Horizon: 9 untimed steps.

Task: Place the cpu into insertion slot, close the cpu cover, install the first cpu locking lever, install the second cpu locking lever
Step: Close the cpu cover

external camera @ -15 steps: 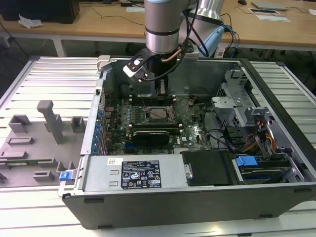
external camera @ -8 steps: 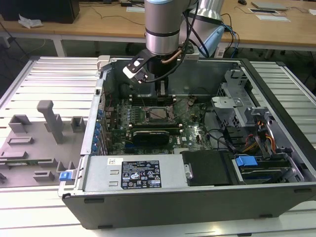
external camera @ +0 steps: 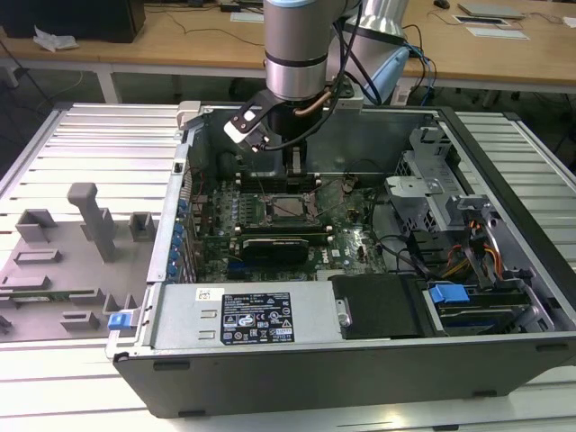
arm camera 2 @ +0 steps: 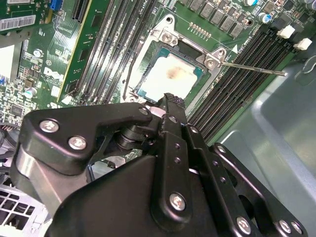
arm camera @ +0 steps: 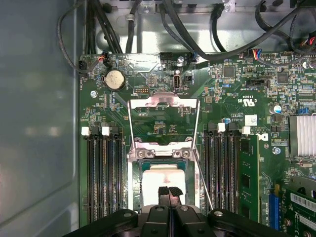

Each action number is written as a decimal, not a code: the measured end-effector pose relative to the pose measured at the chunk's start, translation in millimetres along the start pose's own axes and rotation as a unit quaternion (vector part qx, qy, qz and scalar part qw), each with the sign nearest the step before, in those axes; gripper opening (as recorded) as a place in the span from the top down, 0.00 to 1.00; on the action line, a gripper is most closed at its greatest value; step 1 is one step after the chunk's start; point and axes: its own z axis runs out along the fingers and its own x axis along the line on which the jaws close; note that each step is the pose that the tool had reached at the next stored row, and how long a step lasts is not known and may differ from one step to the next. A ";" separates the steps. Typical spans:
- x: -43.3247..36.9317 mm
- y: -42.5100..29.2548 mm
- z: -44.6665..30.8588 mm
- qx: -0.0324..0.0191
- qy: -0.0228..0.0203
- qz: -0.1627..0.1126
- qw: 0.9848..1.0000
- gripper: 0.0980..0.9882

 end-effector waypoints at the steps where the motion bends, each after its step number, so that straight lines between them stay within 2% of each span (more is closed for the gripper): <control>1: 0.0 0.0 0.0 0.000 0.000 0.000 1.000 0.99; 3: -0.1 0.0 -0.7 0.000 0.000 0.000 1.000 0.99; 5: 0.0 0.3 -5.1 0.000 0.000 0.000 1.000 0.99; 9: 0.1 0.3 -5.5 0.000 0.000 0.000 1.000 0.99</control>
